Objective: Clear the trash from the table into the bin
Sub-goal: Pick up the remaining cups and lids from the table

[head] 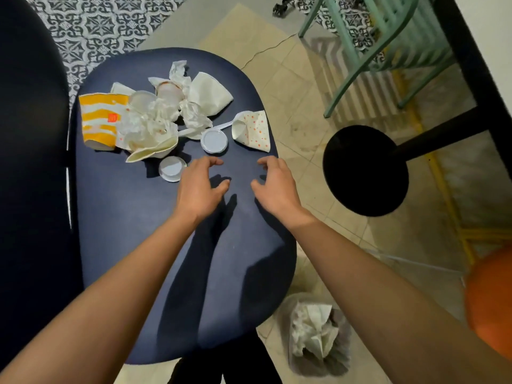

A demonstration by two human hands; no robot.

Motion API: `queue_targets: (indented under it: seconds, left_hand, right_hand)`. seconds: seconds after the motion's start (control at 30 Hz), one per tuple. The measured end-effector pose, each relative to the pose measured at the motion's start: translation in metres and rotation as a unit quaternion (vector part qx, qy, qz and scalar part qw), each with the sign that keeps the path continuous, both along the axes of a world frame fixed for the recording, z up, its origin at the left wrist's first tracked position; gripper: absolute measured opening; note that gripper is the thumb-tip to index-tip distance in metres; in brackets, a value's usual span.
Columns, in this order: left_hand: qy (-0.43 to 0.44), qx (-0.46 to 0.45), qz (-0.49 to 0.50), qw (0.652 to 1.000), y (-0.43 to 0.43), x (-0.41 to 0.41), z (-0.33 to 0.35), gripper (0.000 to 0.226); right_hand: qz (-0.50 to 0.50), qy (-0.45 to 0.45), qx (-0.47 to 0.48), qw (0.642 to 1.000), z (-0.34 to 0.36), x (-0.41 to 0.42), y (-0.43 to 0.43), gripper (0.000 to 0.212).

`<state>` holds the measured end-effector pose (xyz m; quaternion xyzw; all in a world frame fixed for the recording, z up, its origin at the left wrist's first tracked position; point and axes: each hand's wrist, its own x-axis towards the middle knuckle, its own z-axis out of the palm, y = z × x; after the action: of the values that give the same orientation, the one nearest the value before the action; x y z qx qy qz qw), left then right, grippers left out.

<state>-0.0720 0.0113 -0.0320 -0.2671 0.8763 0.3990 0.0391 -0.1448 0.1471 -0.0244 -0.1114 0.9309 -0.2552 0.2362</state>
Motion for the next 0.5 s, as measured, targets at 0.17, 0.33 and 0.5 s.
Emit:
queue_targets:
  seconds: [0.17,0.33,0.5]
  left_hand:
    - [-0.016,-0.034,-0.010,0.999,-0.016,-0.023,-0.013,0.048]
    - [-0.014,-0.083,-0.055,0.995,-0.029,-0.049,-0.022,0.054]
    - [-0.013,-0.134,-0.112,0.985,-0.041,-0.069,-0.037,0.054]
  right_hand:
    - [0.040,0.024,0.032,0.998,-0.007,-0.028,-0.023,0.059]
    - [0.066,0.052,0.070,0.994,-0.018,-0.058,-0.048,0.066]
    - [0.104,0.080,0.119,0.984,-0.032,-0.082,-0.065,0.086]
